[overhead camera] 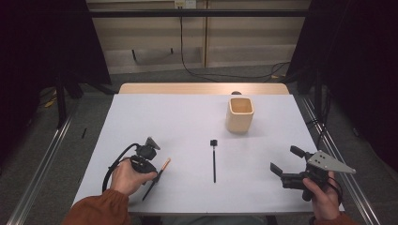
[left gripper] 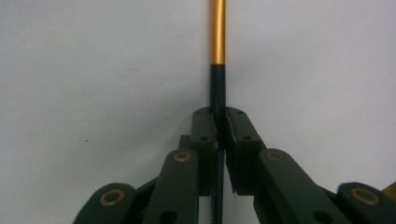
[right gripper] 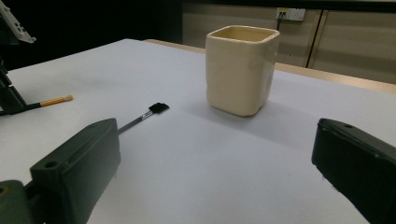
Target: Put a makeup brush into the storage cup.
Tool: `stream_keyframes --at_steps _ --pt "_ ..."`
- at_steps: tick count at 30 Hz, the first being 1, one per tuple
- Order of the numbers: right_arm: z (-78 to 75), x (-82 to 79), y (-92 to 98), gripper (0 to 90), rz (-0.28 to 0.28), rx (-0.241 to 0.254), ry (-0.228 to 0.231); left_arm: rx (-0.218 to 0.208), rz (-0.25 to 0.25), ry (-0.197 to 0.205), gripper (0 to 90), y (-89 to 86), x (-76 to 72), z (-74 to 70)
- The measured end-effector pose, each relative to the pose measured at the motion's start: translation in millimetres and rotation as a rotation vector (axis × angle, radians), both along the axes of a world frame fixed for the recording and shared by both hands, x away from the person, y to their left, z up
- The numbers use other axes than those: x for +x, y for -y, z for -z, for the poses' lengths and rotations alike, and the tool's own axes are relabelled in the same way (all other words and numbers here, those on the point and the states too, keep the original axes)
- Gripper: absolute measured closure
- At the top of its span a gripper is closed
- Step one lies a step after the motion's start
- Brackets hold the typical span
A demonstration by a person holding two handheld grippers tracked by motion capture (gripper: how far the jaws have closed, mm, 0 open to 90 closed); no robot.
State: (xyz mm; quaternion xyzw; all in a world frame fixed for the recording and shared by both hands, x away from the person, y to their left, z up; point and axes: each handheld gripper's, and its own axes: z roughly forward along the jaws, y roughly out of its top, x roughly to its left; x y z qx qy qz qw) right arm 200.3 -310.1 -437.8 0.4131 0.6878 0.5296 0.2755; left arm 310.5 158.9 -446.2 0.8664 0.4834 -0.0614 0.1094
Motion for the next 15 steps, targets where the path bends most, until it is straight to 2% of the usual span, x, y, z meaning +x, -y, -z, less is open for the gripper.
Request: stream_keyframes --at_steps 2,4,12,15 --pt "0.2 0.5 0.0 0.2 0.001 0.001 -0.001 0.030 0.017 0.010 82.7 3.9 -1.0 -0.7" --pt "0.1 0.2 -0.2 0.2 -0.002 0.000 0.000 0.035 0.025 0.011 82.9 5.0 -0.7 -0.8" --pt "0.3 0.5 -0.1 0.2 -0.002 0.002 -0.003 0.021 0.045 0.009 83.5 2.5 0.3 -3.4" --pt "0.4 0.9 -0.5 0.2 0.001 0.004 -0.003 -0.003 0.038 -0.007 83.5 -0.2 1.9 -3.6"
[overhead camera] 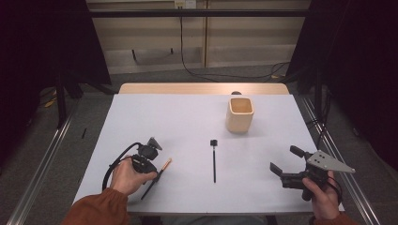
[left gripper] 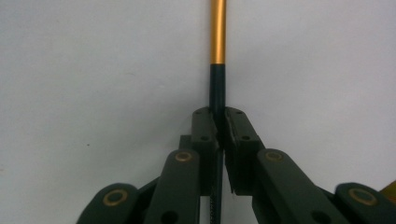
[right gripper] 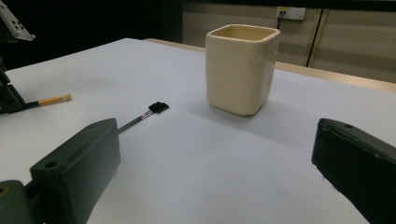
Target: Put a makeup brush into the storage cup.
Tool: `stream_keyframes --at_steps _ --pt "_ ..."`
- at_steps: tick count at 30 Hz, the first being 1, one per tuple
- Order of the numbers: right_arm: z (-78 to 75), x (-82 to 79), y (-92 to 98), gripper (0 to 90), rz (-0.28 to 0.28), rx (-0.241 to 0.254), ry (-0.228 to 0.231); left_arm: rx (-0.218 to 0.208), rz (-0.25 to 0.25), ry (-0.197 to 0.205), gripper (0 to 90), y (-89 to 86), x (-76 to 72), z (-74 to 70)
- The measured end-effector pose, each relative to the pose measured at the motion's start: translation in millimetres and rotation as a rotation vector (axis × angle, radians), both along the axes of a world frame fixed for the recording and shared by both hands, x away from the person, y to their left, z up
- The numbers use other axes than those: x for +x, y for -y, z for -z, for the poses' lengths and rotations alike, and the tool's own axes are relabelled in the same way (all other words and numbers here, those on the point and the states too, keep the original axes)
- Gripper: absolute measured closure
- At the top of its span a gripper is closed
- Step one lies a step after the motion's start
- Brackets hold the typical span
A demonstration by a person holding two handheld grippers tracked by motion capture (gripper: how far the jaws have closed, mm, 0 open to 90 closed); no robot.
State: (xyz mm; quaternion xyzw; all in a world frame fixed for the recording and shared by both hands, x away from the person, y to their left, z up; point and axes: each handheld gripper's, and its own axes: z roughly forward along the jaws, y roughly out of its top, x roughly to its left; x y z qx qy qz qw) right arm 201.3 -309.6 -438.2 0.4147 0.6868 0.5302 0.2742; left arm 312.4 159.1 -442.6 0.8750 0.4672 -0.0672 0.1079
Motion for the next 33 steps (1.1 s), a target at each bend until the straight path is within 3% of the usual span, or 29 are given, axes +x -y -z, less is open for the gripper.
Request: stream_keyframes --at_steps 7,15,19,22,33 --pt "0.3 0.4 0.3 0.2 0.000 -0.005 -0.001 -0.033 -0.011 0.002 83.5 -4.3 0.8 -1.1" --pt "0.1 0.1 0.3 0.2 0.001 -0.002 -0.001 -0.081 -0.012 0.040 83.5 -6.8 -1.9 -5.9" --pt "0.1 0.2 0.3 0.2 0.001 -0.003 0.000 -0.116 -0.018 0.077 83.5 -8.4 -3.6 -9.9" --pt "0.1 0.0 0.3 0.0 0.003 -0.002 -0.001 -0.152 -0.040 0.155 83.4 -12.0 -5.0 -14.6" --pt "0.0 0.0 0.3 0.1 0.004 0.001 -0.003 -0.260 -0.051 0.254 83.4 -16.4 -10.9 -18.3"
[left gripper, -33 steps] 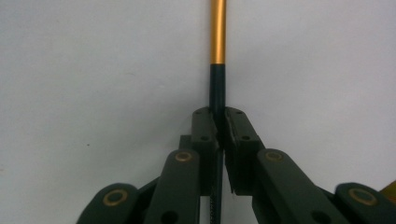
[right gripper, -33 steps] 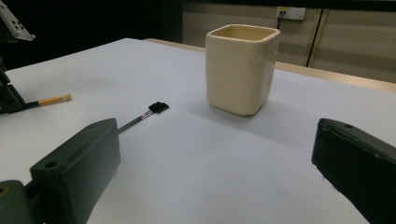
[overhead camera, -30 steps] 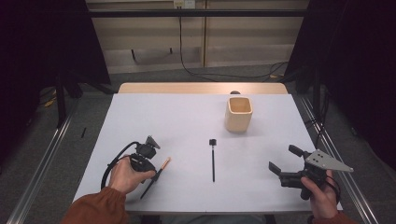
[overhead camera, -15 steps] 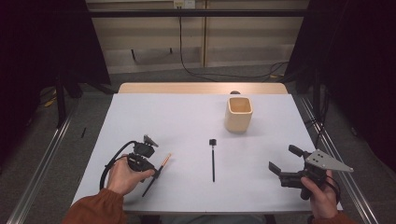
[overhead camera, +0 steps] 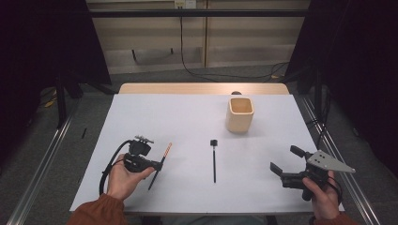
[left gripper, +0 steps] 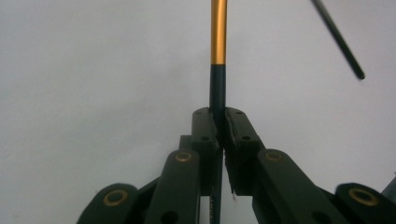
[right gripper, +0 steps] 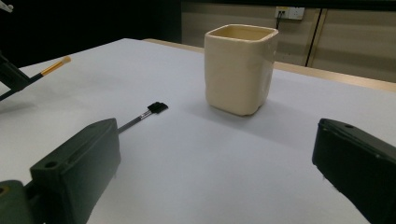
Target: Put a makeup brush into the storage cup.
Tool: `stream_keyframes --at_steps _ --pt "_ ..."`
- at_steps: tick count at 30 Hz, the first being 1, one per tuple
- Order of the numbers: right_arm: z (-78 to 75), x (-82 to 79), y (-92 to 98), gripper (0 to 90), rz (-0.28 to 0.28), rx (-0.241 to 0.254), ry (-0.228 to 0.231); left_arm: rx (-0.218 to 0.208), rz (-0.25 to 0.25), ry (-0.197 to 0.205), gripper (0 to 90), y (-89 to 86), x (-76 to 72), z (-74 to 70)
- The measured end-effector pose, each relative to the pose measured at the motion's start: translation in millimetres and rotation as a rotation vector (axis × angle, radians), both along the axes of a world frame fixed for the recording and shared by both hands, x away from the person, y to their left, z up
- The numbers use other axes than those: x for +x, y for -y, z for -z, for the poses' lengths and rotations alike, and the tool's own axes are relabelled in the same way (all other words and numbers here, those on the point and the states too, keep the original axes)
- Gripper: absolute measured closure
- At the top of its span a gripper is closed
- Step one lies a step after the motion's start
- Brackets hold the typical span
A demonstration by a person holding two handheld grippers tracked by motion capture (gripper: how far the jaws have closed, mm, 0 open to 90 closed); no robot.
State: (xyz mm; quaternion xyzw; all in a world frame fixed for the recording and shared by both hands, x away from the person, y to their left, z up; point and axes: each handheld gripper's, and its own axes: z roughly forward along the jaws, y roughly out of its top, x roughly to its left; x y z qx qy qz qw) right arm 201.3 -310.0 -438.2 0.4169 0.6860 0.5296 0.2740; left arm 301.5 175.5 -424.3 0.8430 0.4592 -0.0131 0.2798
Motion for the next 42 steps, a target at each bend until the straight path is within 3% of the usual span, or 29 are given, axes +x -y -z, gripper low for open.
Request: stream_keyframes --at_steps 3,5,6,12,21,23,24,26,27,28,29,30,34,40,42 --pt "-0.1 -0.1 -0.1 0.1 0.000 0.000 0.001 -0.057 -0.002 0.041 83.5 -1.6 -4.0 -2.0" --pt "-0.1 0.0 -0.2 0.1 0.000 0.000 0.000 -0.068 -0.003 0.055 83.4 -1.8 -5.3 -2.8" --pt "-0.2 -0.1 -0.2 0.1 0.000 0.001 0.001 -0.101 0.000 0.080 83.5 -3.1 -7.1 -4.5" --pt "-0.3 -0.2 -0.2 0.1 -0.001 0.002 0.001 -0.172 -0.004 0.148 83.5 -4.3 -12.4 -7.9" --pt "-0.3 -0.3 -0.2 0.1 -0.003 0.001 0.005 -0.249 -0.001 0.256 83.5 -5.5 -16.9 -15.0" --pt "-0.3 -0.3 -0.6 0.1 -0.003 0.004 0.006 -0.267 0.000 0.307 83.5 -6.2 -18.6 -17.0" --pt "-0.3 -0.3 -0.6 0.1 -0.003 0.004 0.006 -0.267 0.000 0.307 83.5 -6.2 -18.6 -17.0" --pt "-0.1 0.0 -0.3 0.1 -0.004 0.003 0.004 -0.293 -0.001 0.352 83.4 -5.6 -20.1 -17.6" --pt "-0.1 0.0 -0.3 0.1 -0.004 0.003 0.004 -0.293 -0.001 0.352 83.5 -5.6 -20.1 -17.6" --pt "-0.1 0.0 -0.4 0.2 -0.004 0.003 0.004 -0.292 0.002 0.367 83.4 -5.5 -20.5 -17.9" --pt "-0.2 -0.1 -0.4 0.2 -0.005 0.002 0.005 -0.321 0.002 0.396 83.4 -5.8 -20.9 -17.9" --pt "-0.2 -0.2 -0.5 0.2 -0.005 0.002 0.005 -0.321 0.002 0.396 83.5 -5.8 -20.9 -17.9" --pt "-0.1 -0.2 -0.4 0.2 -0.005 0.003 0.005 -0.356 -0.002 0.470 83.4 -8.2 -22.5 -19.0" --pt "0.0 0.1 -0.5 0.2 -0.007 0.003 0.004 -0.390 -0.020 0.547 83.4 -11.4 -24.2 -20.9" --pt "-0.1 0.0 -0.7 0.2 -0.007 0.005 0.005 -0.415 -0.035 0.594 83.5 -12.3 -26.1 -22.9"
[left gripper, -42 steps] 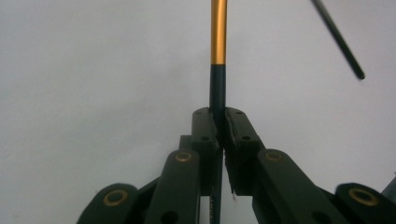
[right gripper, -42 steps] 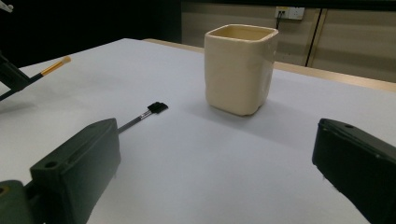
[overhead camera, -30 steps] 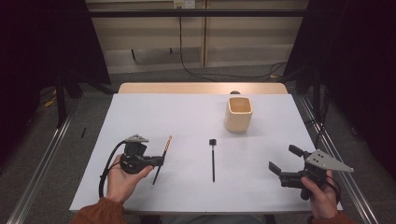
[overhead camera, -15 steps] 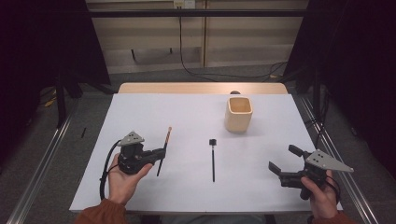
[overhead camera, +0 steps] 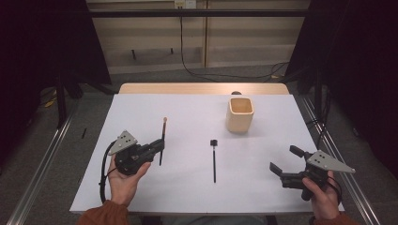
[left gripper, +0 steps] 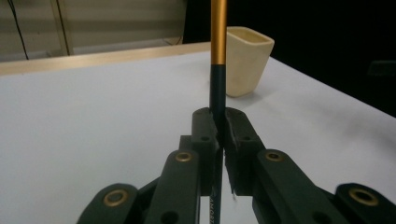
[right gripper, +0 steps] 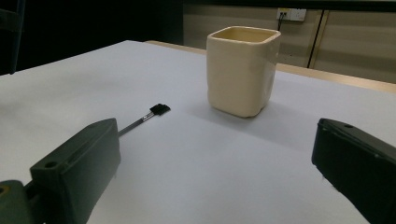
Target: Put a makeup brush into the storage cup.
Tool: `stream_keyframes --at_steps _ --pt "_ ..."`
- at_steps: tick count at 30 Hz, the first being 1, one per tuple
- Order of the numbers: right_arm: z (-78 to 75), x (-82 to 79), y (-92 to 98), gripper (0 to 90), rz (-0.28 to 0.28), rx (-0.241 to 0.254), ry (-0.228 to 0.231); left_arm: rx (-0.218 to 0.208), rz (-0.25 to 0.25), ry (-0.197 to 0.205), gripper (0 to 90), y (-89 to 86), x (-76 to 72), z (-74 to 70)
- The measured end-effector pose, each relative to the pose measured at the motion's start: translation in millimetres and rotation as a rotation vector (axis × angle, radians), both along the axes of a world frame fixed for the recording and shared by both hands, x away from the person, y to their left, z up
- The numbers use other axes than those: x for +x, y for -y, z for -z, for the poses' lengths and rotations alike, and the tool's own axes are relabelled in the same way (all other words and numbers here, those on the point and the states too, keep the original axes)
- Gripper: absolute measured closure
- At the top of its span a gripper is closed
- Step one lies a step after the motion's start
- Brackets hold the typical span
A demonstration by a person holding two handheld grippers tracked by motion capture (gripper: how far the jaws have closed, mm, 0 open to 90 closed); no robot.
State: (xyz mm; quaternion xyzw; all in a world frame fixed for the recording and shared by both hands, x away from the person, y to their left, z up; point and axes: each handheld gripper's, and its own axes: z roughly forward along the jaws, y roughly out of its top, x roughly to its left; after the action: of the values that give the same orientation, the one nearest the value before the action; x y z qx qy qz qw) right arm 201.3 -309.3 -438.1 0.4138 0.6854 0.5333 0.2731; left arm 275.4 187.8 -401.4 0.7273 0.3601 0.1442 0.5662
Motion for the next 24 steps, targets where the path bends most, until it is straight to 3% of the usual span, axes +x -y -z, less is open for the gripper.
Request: stream_keyframes --at_steps 4,17,24 --pt "-0.1 -0.1 0.1 0.2 -0.001 0.003 0.003 -0.026 -0.006 0.037 83.5 -2.0 -1.7 -3.2" --pt "-0.8 -0.5 -0.2 0.2 -0.010 0.007 0.013 -0.057 0.032 0.058 83.4 1.7 -5.0 -7.4" --pt "-0.7 0.3 -1.1 0.3 -0.016 0.009 0.016 -0.055 0.074 0.069 83.4 16.4 -2.2 -13.1"
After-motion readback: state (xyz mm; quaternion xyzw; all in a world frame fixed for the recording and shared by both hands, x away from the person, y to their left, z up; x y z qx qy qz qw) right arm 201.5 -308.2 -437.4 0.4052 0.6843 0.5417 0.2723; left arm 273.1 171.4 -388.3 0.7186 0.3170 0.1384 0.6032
